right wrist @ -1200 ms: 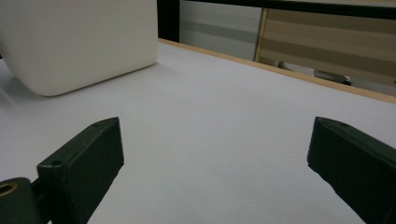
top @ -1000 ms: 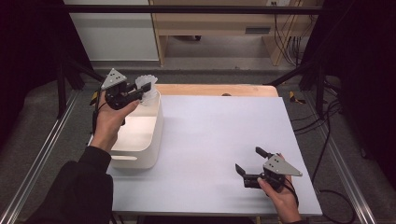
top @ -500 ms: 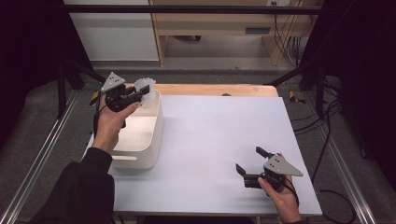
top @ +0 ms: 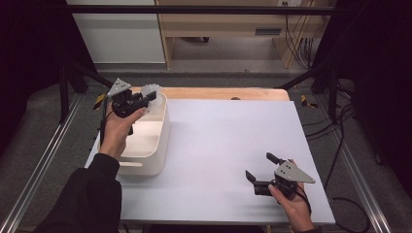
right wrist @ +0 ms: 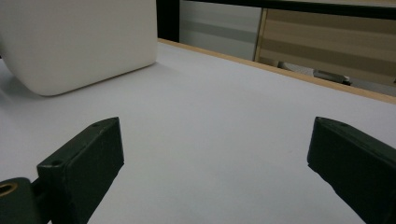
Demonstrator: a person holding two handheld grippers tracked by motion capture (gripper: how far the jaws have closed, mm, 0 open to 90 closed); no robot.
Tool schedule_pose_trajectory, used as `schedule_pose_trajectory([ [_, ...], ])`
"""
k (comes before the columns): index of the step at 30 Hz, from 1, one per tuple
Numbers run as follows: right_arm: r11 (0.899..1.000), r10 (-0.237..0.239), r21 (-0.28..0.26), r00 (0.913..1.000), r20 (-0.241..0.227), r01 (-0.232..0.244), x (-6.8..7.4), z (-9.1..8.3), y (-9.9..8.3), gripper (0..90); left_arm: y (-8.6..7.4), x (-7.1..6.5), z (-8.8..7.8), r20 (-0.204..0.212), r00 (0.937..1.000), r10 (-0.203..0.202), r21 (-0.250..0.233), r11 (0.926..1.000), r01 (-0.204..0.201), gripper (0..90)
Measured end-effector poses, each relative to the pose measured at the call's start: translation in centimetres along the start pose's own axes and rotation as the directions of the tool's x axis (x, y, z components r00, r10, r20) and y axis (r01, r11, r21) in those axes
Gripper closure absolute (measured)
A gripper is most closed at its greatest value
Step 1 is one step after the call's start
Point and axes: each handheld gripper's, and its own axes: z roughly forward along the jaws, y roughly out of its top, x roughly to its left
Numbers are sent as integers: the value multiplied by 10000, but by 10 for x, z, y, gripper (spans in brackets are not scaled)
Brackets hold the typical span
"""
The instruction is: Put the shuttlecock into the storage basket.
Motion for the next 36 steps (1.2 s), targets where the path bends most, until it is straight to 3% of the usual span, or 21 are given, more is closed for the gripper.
schedule_pose_trajectory([
  [11, 10000, -23, 61, 10000, 23, 23, -1, 0, -1, 38, -7, 2, 11, -23, 9995, -314, 147, 9994, 314, 708],
  [36, 9999, -58, 97, 10000, 41, 57, -2, -1, -2, 38, -13, 6, 18, -142, 9996, -255, 416, 9988, 261, 708],
])
